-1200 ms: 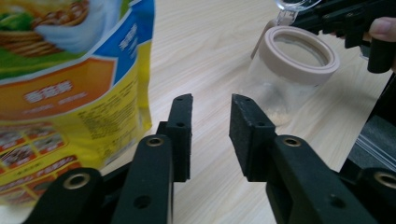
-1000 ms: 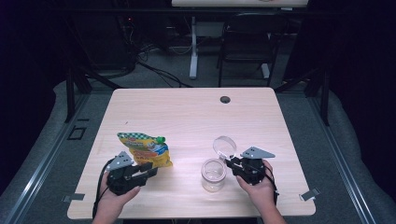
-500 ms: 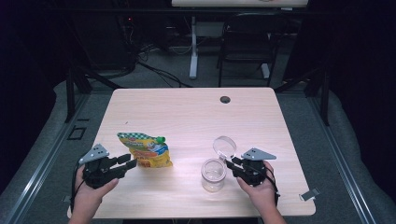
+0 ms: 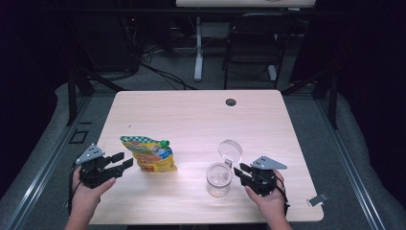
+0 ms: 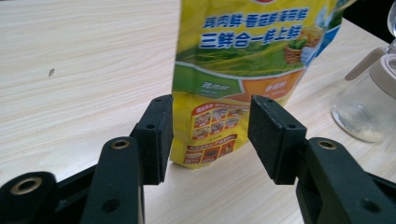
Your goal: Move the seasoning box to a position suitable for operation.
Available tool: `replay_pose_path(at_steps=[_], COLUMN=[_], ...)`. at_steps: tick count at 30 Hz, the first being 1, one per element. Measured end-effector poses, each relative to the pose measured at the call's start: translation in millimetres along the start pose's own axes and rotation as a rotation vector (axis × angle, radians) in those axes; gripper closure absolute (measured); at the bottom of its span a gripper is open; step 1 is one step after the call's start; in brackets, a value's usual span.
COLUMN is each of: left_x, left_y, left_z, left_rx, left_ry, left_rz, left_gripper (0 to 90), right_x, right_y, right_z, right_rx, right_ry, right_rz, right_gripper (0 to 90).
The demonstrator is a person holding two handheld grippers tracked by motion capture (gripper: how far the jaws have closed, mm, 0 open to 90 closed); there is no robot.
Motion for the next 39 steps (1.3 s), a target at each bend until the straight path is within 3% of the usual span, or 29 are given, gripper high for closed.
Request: replay_pose_path(at_steps=[9,12,19,23,27,31,39], left_x=[-5.5,-4.8,-1.7,-2.2,-3.0,-0.7,1.8], left_y=[5.7,4.8,6.2,7.8,5.5,4.9,4.6], left_z=[11.9,17.7,33.7,36.4,38.8,44.3,47.0], left_rx=[0.033,0.053,0.054,0.048,0.081,0.076,0.074], left_ry=[0.001,0.014,0.054,0.053,0.047,0.066,0.07], left_rz=[0.013,0.018,0.018,0.029,0.033,0.058,0.057], left_gripper=[38.9,39.0,43.1,42.9,42.7,42.4,43.1], right_x=[9.8,11.2,15.4,17.1,18.0,19.0,18.1], right_y=[-11.4,-12.7,-17.1,-18.8,-19.7,-21.6,-22.3], right_z=[-9.3,-12.5,-17.1,-19.5,-21.6,-22.4,-23.3], right_rx=[0.014,0.02,0.033,0.038,0.044,0.048,0.047], right_ry=[-0.005,-0.013,-0.021,-0.023,-0.033,-0.036,-0.046], right_rz=[0.044,0.05,0.069,0.076,0.083,0.088,0.096], right_gripper=[65.9,65.2,64.7,64.4,63.1,62.8,61.7])
Point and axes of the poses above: each handheld gripper's, and its own axes: z roughly forward along the jaws, x roughly out of its underside, y roughly to its left, the point moved 9 cm from there along z, roughly forward along the jaws, and after that the axes turned 13 degrees about y, right-handed, at the moved point
